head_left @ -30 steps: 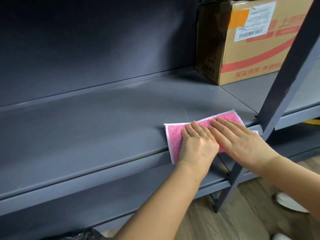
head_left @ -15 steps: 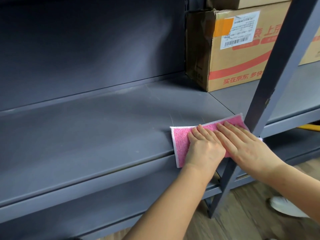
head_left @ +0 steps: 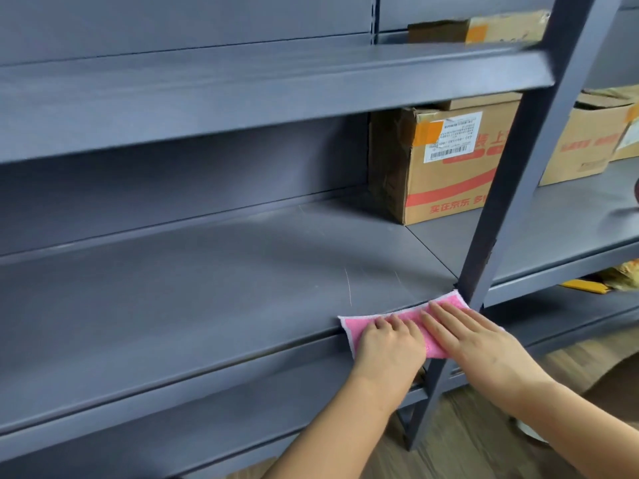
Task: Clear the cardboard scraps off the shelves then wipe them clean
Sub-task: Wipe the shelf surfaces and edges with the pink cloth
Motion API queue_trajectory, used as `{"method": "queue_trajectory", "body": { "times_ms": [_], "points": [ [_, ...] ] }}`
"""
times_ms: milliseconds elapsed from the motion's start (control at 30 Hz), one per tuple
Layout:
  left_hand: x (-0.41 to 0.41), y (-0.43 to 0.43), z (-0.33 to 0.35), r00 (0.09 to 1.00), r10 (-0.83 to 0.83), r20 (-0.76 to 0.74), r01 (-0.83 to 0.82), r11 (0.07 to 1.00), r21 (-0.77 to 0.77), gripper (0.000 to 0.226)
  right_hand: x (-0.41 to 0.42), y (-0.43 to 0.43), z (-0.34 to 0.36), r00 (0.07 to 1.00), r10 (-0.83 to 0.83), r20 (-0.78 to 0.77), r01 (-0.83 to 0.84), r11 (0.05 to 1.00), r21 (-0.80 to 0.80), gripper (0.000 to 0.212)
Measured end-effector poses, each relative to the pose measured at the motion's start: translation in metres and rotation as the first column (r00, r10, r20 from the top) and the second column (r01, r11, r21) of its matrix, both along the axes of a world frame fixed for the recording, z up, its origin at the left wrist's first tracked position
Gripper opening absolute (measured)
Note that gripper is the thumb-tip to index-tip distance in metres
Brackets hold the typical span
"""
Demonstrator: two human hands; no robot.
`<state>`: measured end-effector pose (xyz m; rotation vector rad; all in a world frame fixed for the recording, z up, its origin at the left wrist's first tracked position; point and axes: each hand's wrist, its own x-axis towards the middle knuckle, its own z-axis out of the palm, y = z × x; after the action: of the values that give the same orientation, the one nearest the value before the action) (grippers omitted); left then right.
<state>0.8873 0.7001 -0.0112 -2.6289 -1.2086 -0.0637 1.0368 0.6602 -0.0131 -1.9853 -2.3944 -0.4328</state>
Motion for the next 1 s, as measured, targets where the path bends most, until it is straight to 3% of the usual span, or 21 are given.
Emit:
{"method": "queue_trajectory", "body": {
  "times_ms": [167,433,567,733,1000],
  "points": [
    [-0.054,-0.022,0.051,0.994,-0.020,0.112,0.011,0.996,0.087,0.046,-0.050,-0.018,0.051,0.999,0.018,-0.048,-0.021,0.998,-0.058,0.093],
    [-0.145,-0.055,0.171,0.991,-0.034,0.129,0.007,0.980,0.201,0.047,-0.138,-0.045,0.188,0.994,0.072,-0.078,-0.086,0.979,-0.184,0.071],
    [-0.176,-0.075,0.238,0.991,-0.025,0.130,-0.012,0.961,0.277,0.044,-0.163,-0.056,0.244,0.988,0.118,-0.102,-0.123,0.992,-0.038,0.068],
    [-0.198,-0.088,0.302,0.992,-0.017,0.129,-0.033,0.923,0.382,0.039,-0.181,-0.060,0.306,0.977,0.213,-0.011,-0.211,0.972,0.103,0.069],
    [-0.191,-0.047,0.373,0.986,-0.009,0.165,-0.083,0.836,0.542,0.036,-0.170,-0.008,0.368,0.970,0.242,-0.034,-0.224,0.937,0.269,0.056]
  ]
}}
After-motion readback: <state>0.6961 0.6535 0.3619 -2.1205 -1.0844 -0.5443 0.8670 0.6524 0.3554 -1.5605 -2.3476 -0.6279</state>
